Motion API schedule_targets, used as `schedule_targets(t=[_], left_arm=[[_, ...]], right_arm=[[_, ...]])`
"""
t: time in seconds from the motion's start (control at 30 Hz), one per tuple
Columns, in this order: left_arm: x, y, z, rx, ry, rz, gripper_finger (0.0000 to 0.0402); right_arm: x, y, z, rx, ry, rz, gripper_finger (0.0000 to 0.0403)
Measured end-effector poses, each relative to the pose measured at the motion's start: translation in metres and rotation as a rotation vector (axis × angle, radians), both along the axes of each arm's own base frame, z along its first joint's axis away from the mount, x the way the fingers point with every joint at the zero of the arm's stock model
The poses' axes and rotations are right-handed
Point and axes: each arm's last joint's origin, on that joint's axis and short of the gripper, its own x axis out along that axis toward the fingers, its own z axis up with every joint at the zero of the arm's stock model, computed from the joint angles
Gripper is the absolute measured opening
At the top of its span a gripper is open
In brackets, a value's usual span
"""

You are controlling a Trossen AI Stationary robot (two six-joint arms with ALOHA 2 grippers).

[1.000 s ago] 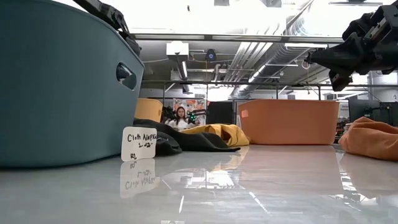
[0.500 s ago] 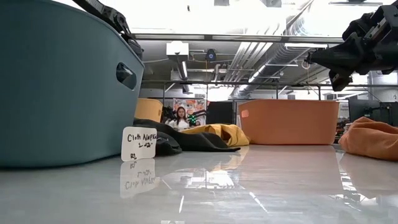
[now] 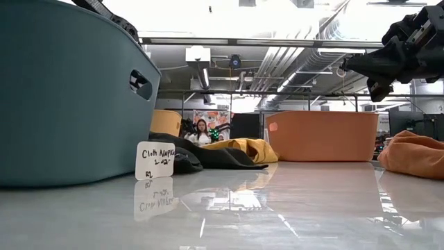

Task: Sort spices by type
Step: Put the top left gold spice bottle into the yellow bin

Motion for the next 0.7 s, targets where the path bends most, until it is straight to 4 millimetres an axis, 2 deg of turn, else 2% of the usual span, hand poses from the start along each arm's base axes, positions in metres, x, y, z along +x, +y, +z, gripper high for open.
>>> schedule_targets(t=[0.47,0.7], left_arm=[[0.0011,-0.0022,0.0029,-0.011,0.036,-0.044,0.0265],[0.0000,-0.0012,0.0032,0.014,0.076,-0.058,0.0298]], right_arm=[[0.0000,0.0000,-0.0001,0.000,0.000,0.000,0.0003],[0.0000,0.0000,-0.0001,0.000,0.000,0.000,0.0003]])
